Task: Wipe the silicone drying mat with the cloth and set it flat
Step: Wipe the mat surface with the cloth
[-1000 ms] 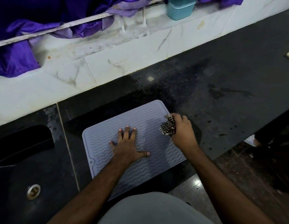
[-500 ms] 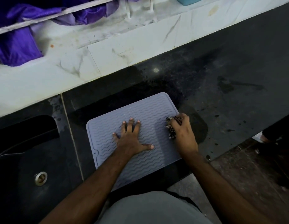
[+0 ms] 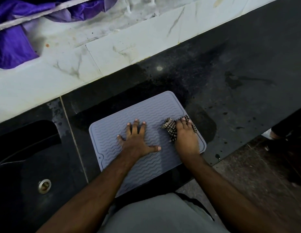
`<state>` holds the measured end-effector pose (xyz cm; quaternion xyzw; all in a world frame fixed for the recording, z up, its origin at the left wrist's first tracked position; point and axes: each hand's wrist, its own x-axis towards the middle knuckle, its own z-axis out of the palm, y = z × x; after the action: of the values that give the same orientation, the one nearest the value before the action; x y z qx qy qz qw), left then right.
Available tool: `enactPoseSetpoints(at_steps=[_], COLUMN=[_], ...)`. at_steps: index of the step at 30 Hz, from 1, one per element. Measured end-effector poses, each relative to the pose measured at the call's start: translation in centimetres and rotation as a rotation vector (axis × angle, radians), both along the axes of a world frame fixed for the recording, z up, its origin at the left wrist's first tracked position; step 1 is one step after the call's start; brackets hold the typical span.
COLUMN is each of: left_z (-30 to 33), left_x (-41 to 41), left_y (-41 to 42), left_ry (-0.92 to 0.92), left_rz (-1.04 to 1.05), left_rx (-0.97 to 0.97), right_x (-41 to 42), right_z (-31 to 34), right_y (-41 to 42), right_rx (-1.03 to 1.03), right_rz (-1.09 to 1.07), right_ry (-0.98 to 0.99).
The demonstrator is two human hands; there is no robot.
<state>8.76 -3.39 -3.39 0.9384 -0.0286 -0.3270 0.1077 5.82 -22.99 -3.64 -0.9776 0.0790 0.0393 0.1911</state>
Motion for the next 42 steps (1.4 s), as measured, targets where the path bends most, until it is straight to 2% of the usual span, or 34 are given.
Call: enactPoseSetpoints(at_steps=[9,14,20,23,28,38,42], left_z=[-0.6,-1.0,-0.9,-1.1,-2.4,-2.9,-2.7], left_x=[0.2,0.2,-1.4,-3.0,-5.0,-5.1,-4.9], left_y=[-0.1,-0.2,1.5,4.5,6.8,7.5,7.7], left_ry=[-0.023,-0.02,-0.213,-0.316,-0.316,-0.395,-0.335], left_rz=[0.012,0.011,-0.019,0.001,0.041,0.047,0.002], left_rx=[0.013,0.043,-0.087,-0.085,-0.075,-0.088,-0.073], right_x=[-1.6,-2.8,-3.2,-3.5,-4.1,-5.8,-5.7], right_z=[1.0,1.7,1.1,0.8,0.8,1.1,1.3], right_y=[6.1,7.2,5.4,5.6,7.5,12.2,11.8], right_rx=[-0.052,0.033,0.158,0.209,0.295,0.328,0.343], right_rz=[0.08,0.147,0.138,0.11,0.035,0.158,0.19], right_ry=[0.056,0.028,0.036,-0.009,-0.042,0.028,0.059])
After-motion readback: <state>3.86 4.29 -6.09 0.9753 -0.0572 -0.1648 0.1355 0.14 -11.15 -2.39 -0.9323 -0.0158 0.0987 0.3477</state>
